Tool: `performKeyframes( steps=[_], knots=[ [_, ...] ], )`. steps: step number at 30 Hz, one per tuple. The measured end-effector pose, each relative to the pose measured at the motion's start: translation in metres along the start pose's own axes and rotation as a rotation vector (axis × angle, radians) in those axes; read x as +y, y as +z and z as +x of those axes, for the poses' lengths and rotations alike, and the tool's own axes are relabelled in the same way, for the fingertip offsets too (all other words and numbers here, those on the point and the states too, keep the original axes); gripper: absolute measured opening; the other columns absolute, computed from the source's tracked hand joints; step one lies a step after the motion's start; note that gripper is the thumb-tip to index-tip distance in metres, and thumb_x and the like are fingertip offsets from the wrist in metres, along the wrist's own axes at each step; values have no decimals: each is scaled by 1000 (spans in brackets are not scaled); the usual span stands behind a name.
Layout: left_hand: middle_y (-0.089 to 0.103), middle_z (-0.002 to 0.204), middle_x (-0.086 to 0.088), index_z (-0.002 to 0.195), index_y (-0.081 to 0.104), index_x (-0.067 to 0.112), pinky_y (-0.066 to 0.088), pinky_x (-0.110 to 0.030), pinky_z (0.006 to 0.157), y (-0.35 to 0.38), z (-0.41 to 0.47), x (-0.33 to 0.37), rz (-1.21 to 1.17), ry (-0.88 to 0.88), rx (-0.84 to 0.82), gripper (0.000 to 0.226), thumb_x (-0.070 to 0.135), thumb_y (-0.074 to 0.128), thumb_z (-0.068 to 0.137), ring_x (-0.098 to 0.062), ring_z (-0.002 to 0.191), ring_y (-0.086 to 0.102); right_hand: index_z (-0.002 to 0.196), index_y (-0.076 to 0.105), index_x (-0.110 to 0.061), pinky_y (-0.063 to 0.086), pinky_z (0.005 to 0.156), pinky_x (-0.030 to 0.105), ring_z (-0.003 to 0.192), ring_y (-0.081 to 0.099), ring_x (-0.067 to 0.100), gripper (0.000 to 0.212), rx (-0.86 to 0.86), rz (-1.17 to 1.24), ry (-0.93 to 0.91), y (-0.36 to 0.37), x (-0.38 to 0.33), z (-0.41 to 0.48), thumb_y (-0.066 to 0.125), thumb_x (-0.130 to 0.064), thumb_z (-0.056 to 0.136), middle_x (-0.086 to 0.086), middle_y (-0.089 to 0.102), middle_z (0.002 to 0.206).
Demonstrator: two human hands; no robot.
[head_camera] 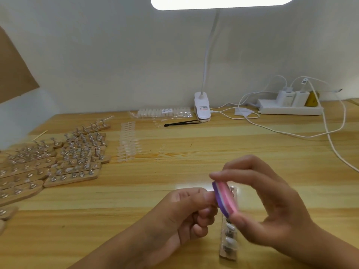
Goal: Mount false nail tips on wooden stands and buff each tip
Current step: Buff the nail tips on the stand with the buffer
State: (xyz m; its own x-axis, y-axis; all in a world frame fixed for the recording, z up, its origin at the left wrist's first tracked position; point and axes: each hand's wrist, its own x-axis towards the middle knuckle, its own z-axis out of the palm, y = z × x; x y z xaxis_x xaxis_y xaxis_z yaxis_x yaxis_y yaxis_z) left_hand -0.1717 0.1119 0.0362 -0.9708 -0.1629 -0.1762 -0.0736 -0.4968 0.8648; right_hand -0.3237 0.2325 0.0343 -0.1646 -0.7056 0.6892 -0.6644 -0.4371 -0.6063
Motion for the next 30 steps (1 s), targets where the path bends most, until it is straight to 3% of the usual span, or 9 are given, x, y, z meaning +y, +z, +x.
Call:
performKeyframes(
  steps=[4,8,13,17,21,25,30],
  knots=[
    [49,64,7,80,73,16,40,-11,49,3,0,-2,-13,-32,-36,36,41,90,61,-2,55,42,114,68,-29,48,89,36,100,59,18,37,134,131,222,6,3,10,63,-38,79,-8,63,105],
    [50,63,9,76,75,15,41,-10,48,0,1,0,-136,-43,-38,33,39,91,60,-2,55,43,116,65,-19,48,87,37,102,59,24,38,46,22,3,4,-2,0,64,-27,80,-3,59,105],
    [48,66,9,79,74,17,40,-11,49,0,3,-2,-124,-36,-85,29,39,88,66,-2,57,41,111,68,-25,47,87,38,97,58,17,34,118,115,218,4,5,10,61,-36,80,-9,62,102],
    [49,64,9,74,74,16,40,-10,48,-2,2,0,-200,-42,-90,28,37,89,64,-1,55,43,112,66,-18,47,85,33,99,59,23,35,37,4,9,5,-2,2,66,-35,81,-7,59,104],
    [48,65,10,78,74,17,40,-10,48,0,1,-1,-179,-51,-121,27,38,88,66,-1,56,42,104,70,-27,48,83,37,97,60,18,29,124,157,240,6,0,6,61,-39,80,-7,65,101],
    [52,62,9,74,75,15,40,-9,48,-2,1,-2,-233,-51,-92,29,36,91,62,0,53,47,112,64,-16,46,83,35,98,58,24,35,41,32,-15,10,-6,-2,66,-33,82,-4,59,104],
    [47,65,10,77,74,17,39,-10,48,-3,2,-1,-172,-41,-99,29,39,89,64,-1,55,41,112,64,-23,48,87,33,100,58,20,34,111,50,157,9,2,5,64,-33,80,-9,60,103]
  ],
)
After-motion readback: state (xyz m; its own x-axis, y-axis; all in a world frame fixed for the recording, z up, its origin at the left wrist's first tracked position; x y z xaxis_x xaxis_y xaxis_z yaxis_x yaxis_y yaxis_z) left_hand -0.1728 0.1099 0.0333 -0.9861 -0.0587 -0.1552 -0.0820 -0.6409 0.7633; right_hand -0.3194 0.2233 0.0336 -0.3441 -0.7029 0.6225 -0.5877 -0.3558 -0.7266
